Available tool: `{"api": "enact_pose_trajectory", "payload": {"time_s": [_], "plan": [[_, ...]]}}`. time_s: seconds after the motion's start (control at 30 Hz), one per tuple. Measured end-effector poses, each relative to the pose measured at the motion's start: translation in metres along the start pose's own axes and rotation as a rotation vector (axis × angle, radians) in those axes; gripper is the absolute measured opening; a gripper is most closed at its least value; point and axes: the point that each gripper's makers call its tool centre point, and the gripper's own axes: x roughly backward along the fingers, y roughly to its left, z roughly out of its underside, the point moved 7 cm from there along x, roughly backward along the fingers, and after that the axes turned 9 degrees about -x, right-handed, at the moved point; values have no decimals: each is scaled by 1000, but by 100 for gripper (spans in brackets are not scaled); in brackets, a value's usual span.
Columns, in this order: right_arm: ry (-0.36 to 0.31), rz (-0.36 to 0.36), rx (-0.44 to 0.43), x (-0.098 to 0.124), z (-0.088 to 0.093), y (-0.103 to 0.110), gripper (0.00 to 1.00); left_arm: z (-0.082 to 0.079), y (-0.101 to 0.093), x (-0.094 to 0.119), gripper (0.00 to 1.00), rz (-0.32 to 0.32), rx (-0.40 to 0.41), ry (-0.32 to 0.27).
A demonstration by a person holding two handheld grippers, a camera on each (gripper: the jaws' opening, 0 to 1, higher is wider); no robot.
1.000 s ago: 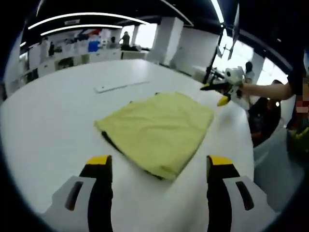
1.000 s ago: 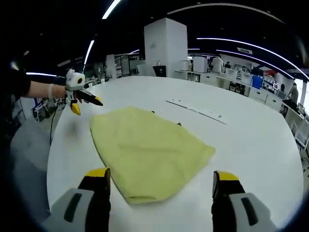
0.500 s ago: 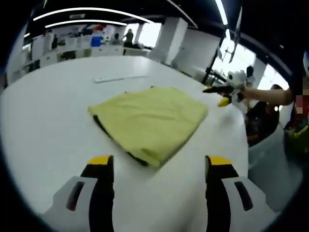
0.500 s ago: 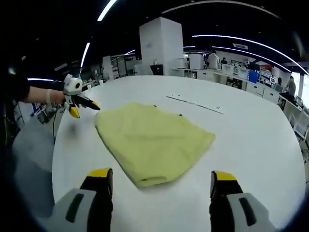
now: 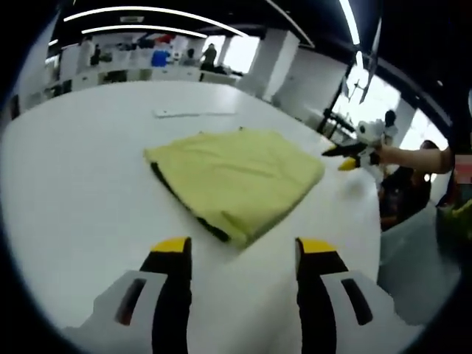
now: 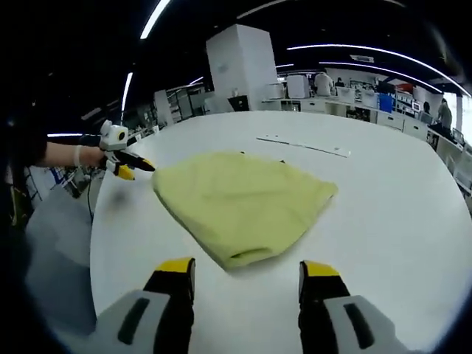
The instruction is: Fold the garment on the visible template until the final outline fits inside the template.
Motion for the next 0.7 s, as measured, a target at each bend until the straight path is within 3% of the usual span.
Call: {"api": "enact_pose_trajectory", "payload": {"time_s": [0.17,0.33,0.7], "plan": [[8,-12,-26,-3,6,2,45,3,-11,-7,38,2,-3,13],[22,-18,-37,-5,10,6,39,10,-7,-12,30,-9,12,12],[20,-21,-85,-12,16,6,28,5,-9,-18,19,-33,27,0]]}}
